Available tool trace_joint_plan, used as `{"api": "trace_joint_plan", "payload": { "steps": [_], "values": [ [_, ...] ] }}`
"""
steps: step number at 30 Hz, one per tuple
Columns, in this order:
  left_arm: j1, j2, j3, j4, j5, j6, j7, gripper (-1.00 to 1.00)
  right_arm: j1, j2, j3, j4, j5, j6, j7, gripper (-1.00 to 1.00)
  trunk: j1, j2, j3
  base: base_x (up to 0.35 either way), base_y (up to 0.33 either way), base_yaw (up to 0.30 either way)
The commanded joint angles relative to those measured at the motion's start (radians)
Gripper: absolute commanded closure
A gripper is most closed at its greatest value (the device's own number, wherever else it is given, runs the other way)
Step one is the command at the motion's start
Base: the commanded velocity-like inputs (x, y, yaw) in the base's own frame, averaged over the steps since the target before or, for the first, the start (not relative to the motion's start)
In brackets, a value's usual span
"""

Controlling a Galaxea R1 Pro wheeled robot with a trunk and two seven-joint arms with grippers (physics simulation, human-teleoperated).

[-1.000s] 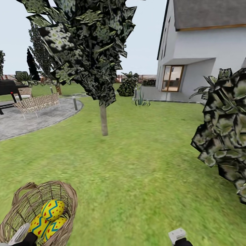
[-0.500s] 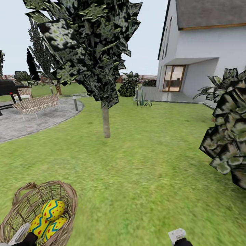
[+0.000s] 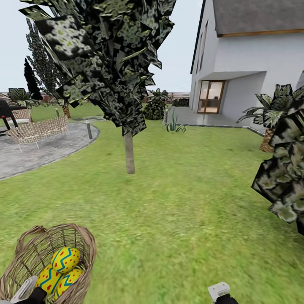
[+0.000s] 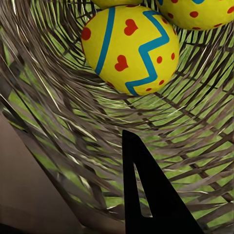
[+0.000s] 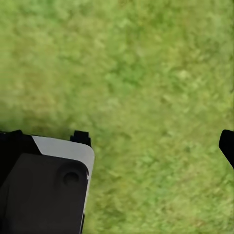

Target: Take the three Easter eggs out of the wicker basket on the lawn in the garden, then place them on the lawn next to a single tree (choose any tree) so that all three eggs are next to the same tree and none are left in the basket.

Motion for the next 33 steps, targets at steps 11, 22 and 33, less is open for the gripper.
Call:
{"api": "trace_joint_plan", "payload": {
  "steps": [11,22,33],
  "values": [
    [-0.001,-0.003,0.002,-0.001,0.019,0.002,0.008,1.0,-0.001,-0.001,0.004,-0.001,0.007,0.006,0.0,-1.0,0.001,-0.002,-0.002,0.306,0.19,-0.092],
    [-0.001,-0.003,0.002,0.0,0.019,0.002,0.008,1.0,-0.001,-0.001,0.003,-0.002,0.005,0.006,0.0,-1.0,0.001,-0.002,-0.002,0.31,0.174,-0.007],
    [-0.001,-0.004,0.001,0.001,0.019,0.001,0.008,1.0,-0.001,-0.001,0.002,-0.002,0.005,0.006,0.0,-1.0,0.001,-0.002,-0.002,0.317,0.155,-0.079]
  ]
}}
